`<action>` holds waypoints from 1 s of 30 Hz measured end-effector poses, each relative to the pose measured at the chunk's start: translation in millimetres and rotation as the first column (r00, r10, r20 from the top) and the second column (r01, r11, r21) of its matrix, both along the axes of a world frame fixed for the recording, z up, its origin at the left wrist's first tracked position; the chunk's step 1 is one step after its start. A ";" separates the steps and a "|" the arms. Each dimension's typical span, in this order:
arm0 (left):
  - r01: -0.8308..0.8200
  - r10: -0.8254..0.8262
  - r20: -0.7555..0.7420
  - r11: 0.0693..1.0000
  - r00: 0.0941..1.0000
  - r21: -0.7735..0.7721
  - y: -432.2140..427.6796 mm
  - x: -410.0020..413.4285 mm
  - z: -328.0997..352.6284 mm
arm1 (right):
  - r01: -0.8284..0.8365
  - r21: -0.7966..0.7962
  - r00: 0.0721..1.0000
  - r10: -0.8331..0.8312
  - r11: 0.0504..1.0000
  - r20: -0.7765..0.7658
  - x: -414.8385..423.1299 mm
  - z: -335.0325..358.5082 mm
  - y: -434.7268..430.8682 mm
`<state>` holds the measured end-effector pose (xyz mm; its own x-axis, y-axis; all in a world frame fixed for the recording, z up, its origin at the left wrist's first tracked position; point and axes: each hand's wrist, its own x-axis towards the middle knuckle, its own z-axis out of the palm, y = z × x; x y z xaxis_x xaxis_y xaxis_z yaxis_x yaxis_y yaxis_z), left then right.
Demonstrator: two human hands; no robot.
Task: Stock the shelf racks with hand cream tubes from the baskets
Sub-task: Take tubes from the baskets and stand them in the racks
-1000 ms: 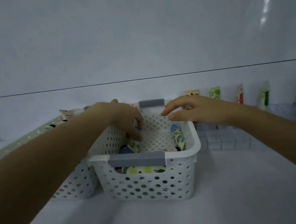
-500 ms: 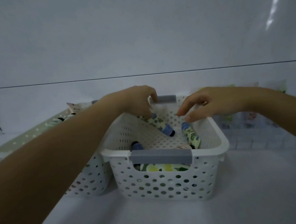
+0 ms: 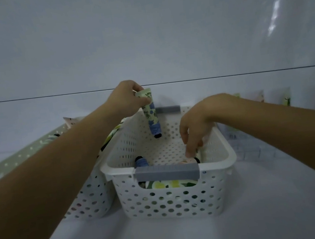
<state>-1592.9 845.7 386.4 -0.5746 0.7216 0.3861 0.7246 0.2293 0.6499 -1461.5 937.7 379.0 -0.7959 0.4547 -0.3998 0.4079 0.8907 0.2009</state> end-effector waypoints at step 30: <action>0.278 -0.351 0.240 0.915 0.905 0.291 31.2 113.9 43.2 | -0.489 -0.631 0.046 -0.704 0.603 -0.708 130.4 22.9 52.9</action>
